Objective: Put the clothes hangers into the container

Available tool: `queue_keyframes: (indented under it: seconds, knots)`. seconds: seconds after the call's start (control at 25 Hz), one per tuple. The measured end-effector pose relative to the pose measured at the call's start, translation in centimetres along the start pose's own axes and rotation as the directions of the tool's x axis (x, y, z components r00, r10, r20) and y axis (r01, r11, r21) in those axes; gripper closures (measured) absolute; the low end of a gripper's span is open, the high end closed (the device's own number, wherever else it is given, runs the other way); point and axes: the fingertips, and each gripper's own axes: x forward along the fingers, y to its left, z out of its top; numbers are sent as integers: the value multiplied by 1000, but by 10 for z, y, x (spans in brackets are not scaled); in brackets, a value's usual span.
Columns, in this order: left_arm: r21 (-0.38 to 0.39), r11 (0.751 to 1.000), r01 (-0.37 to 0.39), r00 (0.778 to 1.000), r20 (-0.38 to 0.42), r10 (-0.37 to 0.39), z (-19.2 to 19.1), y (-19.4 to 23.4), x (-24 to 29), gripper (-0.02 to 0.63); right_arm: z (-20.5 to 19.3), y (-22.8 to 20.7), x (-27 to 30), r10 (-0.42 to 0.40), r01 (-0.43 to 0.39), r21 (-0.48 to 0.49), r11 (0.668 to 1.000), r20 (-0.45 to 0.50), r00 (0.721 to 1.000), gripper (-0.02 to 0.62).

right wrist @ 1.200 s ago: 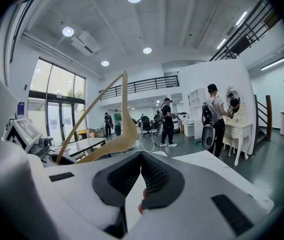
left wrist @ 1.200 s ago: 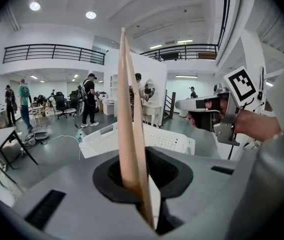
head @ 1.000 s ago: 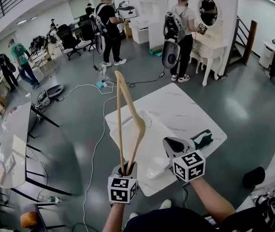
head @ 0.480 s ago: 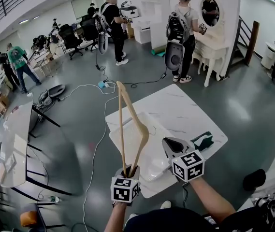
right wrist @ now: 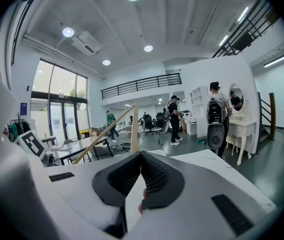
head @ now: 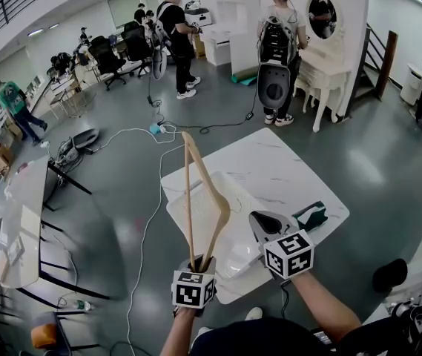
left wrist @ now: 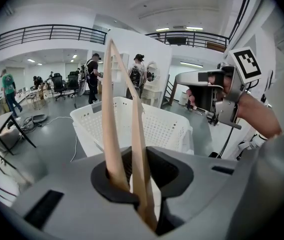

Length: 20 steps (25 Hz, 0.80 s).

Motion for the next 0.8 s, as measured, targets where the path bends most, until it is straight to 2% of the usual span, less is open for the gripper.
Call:
queue_keyframes:
  seconds: [0.52, 0.64, 0.8]
  knots:
    - [-50, 999, 19, 1000, -21, -20, -8, 3, 8, 533, -4, -2, 1, -6, 6, 0, 1000, -15, 1000, 577]
    - [-77, 997, 24, 1000, -1, -24, -6, 4, 8, 526, -4, -2, 1, -6, 6, 0, 1000, -17, 1000, 577]
    - [-118, 992, 39, 998, 63, -31, 13, 9, 3, 520, -3, -4, 2, -8, 8, 3, 1000, -14, 1000, 577]
